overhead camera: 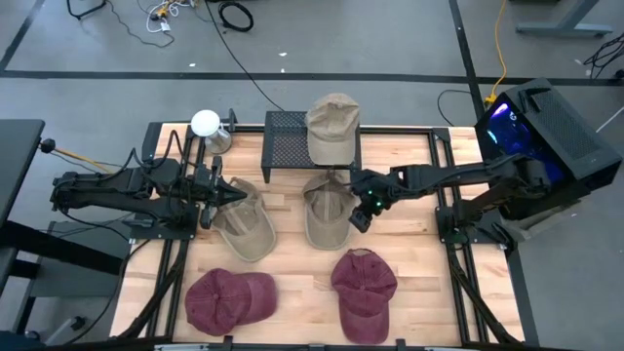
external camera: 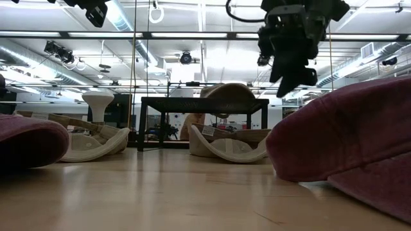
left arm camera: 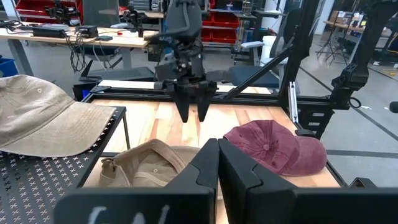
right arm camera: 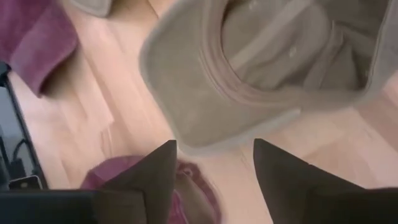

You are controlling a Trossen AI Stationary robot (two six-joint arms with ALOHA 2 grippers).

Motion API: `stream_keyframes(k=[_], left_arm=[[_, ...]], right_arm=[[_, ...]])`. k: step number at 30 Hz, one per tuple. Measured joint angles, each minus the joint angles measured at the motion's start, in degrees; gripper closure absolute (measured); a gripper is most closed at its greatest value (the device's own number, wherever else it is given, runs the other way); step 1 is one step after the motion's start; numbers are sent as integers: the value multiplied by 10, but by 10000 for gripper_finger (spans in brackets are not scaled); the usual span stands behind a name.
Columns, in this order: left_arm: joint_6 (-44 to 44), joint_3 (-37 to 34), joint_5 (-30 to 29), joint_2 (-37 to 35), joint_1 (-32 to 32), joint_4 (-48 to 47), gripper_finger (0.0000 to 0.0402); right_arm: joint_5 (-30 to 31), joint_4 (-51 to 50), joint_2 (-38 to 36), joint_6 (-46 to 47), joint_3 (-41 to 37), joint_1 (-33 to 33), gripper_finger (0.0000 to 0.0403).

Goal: Pick & Place hat
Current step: Stack the right brown cap on the brown cap on the shelf

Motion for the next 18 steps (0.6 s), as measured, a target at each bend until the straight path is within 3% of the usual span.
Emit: stream_keyframes(k=[18], left_arm=[[0, 0, 0, 0, 0, 0, 387]], right_arm=[[-19, 39, 88, 24, -8, -12, 167]])
